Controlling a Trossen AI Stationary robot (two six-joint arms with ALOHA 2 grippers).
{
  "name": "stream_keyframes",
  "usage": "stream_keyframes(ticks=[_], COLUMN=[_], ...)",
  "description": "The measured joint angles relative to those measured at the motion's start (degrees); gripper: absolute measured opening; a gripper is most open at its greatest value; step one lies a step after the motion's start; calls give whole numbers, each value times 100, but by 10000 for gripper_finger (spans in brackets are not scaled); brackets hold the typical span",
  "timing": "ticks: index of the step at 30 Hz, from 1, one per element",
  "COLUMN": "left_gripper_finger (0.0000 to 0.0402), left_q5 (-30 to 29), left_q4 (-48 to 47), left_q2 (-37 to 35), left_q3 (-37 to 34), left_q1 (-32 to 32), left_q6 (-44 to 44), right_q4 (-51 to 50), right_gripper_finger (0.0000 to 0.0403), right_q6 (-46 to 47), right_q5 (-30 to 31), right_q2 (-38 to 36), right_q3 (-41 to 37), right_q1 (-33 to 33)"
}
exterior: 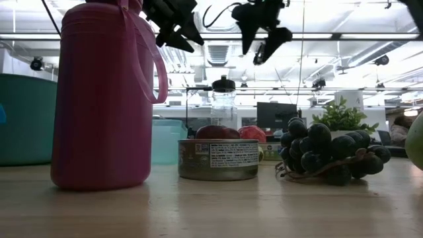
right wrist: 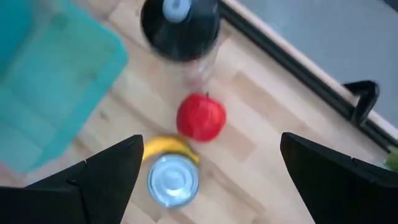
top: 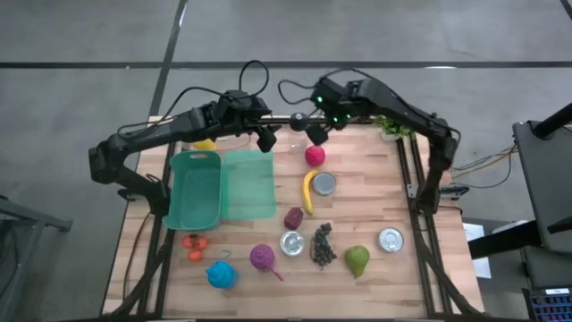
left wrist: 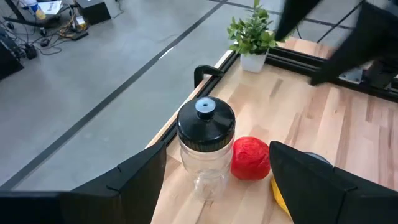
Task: Pick & Place Food Item
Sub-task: Put the transparent water bottle into the transparent bin
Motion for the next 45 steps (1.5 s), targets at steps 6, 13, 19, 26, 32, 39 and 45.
stream_keyframes(ticks=[6, 13, 19, 26, 32, 39, 45], left_gripper_finger=[291, 291, 291, 291, 291, 291, 291], left_q5=[1, 1, 1, 1, 1, 0, 1], left_q4=[0, 1, 0, 1, 1, 1, 1], left_q2=[0, 0, 0, 0, 0, 0, 0], left_q3=[0, 0, 0, 0, 0, 0, 0], left_q1=[0, 0, 1, 1, 0, 1, -1], left_q6=[-1, -2, -2, -4, -4, -7, -7], right_q4=[656, 935, 1302, 1603, 1641, 1981, 1977], right_gripper_finger=[378, 378, 378, 378, 378, 378, 378], right_q6=[460, 1290, 1595, 1600, 1590, 1425, 1434], right_q5=[10, 357, 605, 600, 619, 625, 623], right_q2=[-1028, -2243, -2985, -3339, -3419, -3414, -3282], right_q3=[-1436, -2628, -3394, -3897, -4011, -4130, -3994], right_q1=[197, 208, 204, 190, 193, 193, 193])
